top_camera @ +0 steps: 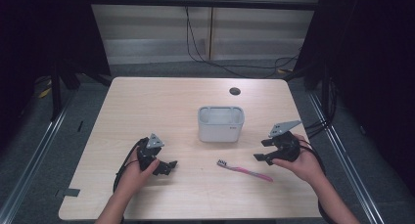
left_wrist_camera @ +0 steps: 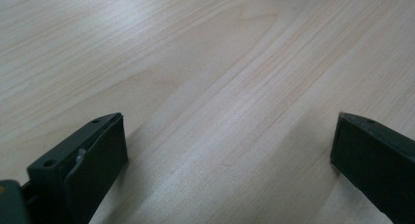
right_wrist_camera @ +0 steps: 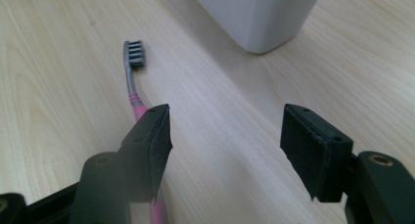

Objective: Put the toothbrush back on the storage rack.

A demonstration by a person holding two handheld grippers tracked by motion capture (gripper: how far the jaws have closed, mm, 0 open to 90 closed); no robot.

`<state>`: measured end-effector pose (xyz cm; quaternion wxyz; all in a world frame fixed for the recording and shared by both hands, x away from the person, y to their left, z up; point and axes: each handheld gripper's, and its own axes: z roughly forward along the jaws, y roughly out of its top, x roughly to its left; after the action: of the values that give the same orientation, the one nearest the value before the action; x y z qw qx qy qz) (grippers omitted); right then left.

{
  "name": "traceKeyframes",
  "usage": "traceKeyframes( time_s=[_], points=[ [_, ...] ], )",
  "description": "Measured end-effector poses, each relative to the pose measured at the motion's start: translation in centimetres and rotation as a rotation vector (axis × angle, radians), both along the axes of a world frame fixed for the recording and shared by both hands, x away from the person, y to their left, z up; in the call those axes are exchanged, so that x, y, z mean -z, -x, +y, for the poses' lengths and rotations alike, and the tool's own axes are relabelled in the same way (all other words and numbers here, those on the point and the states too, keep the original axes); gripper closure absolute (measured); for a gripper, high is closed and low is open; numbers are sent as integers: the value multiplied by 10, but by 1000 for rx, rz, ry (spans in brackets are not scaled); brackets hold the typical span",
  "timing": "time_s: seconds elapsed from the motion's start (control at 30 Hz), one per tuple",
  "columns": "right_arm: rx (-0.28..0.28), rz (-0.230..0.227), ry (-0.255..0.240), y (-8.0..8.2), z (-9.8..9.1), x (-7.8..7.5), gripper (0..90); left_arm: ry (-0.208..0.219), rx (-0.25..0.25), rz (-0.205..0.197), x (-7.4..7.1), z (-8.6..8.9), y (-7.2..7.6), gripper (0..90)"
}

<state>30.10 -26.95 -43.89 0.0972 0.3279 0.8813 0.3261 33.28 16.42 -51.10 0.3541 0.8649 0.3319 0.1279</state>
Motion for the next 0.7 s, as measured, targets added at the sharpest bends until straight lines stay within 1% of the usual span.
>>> traceKeyframes(
  time_s=[0.1,0.13,0.2,0.27,0.3,0.33,0.37,0.4,0.47,0.5,0.53,0.7],
  points=[
    [-29,-2,5,-1,8,-5,370,8,0,4,0,0,0,0],
    [-39,6,9,-1,10,-7,374,9,1,4,0,0,0,0],
    [-52,-10,15,-1,14,-10,376,7,2,3,0,0,-1,0],
    [-71,-1,27,0,21,-16,391,7,3,4,0,0,-1,0],
    [-71,-1,27,0,21,-16,391,7,3,4,0,0,-1,0],
    [-86,-3,40,1,26,-19,393,7,3,4,0,0,-1,0],
    [-86,-3,40,1,26,-19,393,7,3,4,0,0,-1,0],
    [-100,-1,42,2,30,-22,396,7,3,4,0,0,-1,0],
    [-105,-2,44,2,31,-22,396,3,6,0,0,0,-1,0],
    [-110,-3,54,3,33,-21,396,5,5,0,0,0,-1,0],
    [-130,5,72,4,36,-20,400,6,5,1,0,0,-1,0],
    [-153,9,91,7,41,-18,428,5,6,6,0,-1,-3,0]
  ],
)
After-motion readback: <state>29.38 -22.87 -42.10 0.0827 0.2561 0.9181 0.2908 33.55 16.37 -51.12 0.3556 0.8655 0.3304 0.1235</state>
